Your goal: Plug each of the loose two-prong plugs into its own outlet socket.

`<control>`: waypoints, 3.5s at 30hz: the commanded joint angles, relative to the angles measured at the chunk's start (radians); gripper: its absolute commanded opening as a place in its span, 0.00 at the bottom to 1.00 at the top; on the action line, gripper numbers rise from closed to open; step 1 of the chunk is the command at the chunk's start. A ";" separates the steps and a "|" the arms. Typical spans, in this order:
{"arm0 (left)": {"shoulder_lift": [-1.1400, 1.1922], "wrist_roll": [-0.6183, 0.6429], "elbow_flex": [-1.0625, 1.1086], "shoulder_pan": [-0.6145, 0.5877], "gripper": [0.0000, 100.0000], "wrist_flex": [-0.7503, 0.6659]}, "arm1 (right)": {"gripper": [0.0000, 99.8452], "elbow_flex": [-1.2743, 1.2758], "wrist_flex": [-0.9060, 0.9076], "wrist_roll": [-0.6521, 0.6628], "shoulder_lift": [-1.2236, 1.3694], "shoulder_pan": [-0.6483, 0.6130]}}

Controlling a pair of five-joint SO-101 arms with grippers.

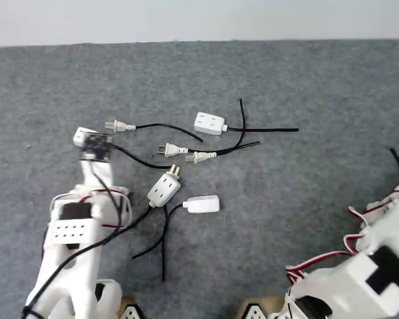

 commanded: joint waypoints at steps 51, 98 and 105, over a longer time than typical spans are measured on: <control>0.434 0.288 -0.328 0.199 0.01 0.175 | 0.16 -0.118 0.173 0.006 -0.116 -0.013; -0.419 0.138 -0.005 -0.195 0.32 0.339 | 0.13 -0.049 0.364 -0.224 -0.364 -1.325; -0.236 0.141 -0.102 -0.351 0.32 0.324 | 0.13 0.046 0.274 0.227 -0.366 -1.500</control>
